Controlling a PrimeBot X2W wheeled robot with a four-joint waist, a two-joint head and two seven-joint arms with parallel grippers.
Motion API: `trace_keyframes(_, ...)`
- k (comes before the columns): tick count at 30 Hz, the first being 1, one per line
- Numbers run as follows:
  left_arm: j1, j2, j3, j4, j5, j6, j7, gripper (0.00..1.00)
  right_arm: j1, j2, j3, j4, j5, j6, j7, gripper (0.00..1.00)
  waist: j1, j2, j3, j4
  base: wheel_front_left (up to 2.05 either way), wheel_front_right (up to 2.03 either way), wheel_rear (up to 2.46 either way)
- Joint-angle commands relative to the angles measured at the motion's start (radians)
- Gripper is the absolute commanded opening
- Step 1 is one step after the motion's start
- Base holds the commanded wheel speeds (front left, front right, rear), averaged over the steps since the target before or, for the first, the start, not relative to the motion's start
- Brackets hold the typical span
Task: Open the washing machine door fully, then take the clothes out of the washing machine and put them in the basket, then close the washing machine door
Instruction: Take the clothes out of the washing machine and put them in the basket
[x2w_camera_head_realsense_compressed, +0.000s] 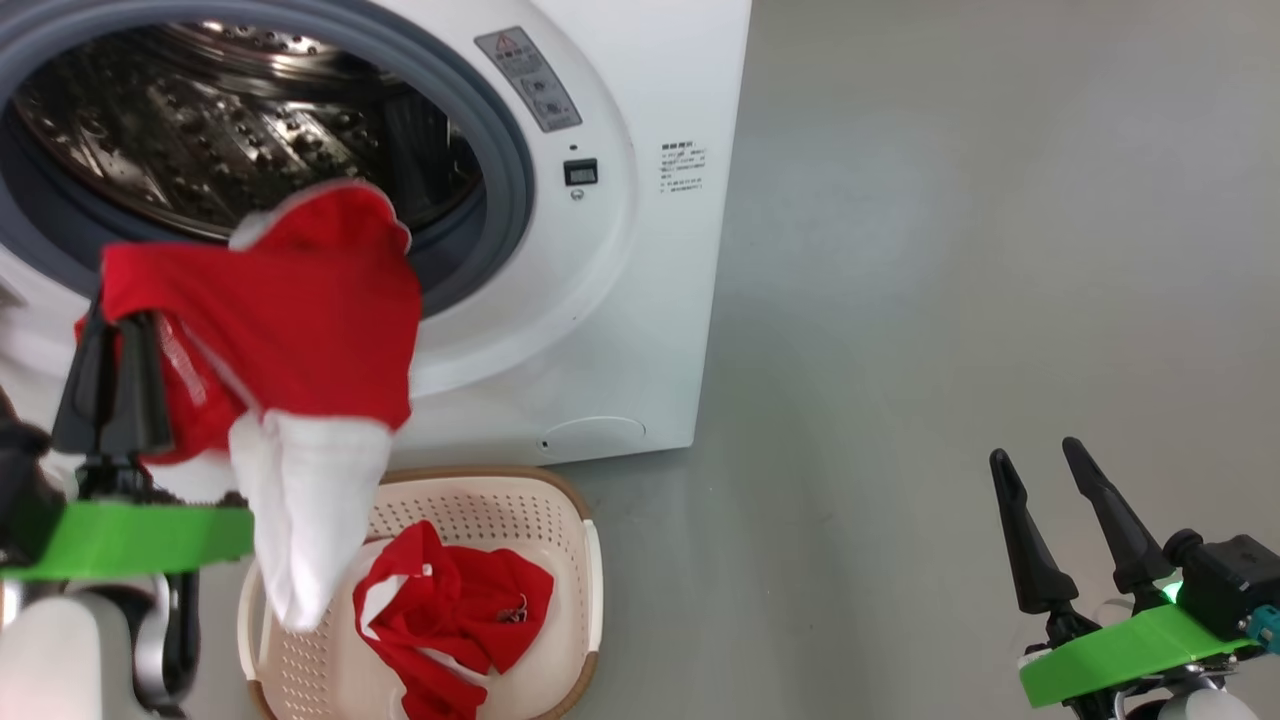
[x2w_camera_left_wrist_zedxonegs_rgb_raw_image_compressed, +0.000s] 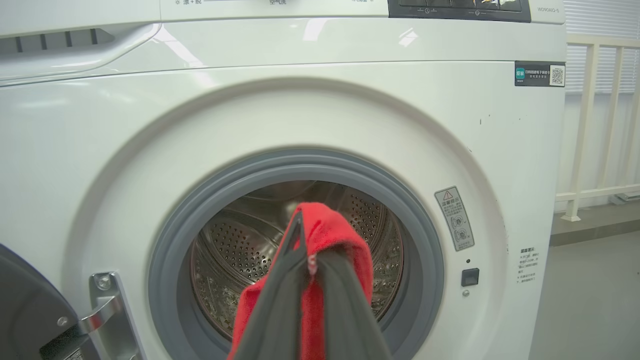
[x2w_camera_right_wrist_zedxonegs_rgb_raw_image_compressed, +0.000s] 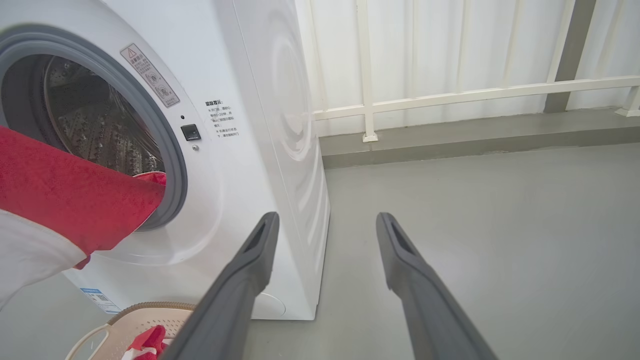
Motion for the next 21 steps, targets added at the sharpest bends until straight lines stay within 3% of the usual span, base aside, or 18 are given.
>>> trace_keyframes(1,0.019,0.019,0.038,-0.062,-0.004,-0.009,-0.009,0.0,0.006,-0.019,0.01,-0.024,-0.004,0.006,-0.006,1.0,0.0,0.0,-0.018,0.006,0.0,0.0,0.0)
trace_keyframes(16,0.2,-0.038,0.054,-0.347,-0.011,0.002,-0.009,0.0,0.039,-0.03,0.005,-0.03,0.002,0.006,-0.006,1.0,0.0,0.0,-0.04,0.023,0.0,0.0,0.0)
trace_keyframes(21,0.241,-0.05,0.044,-0.347,-0.013,0.01,-0.009,0.0,0.037,-0.029,0.009,-0.031,0.0,0.006,-0.006,1.0,0.0,0.0,-0.032,0.023,0.0,0.0,0.0)
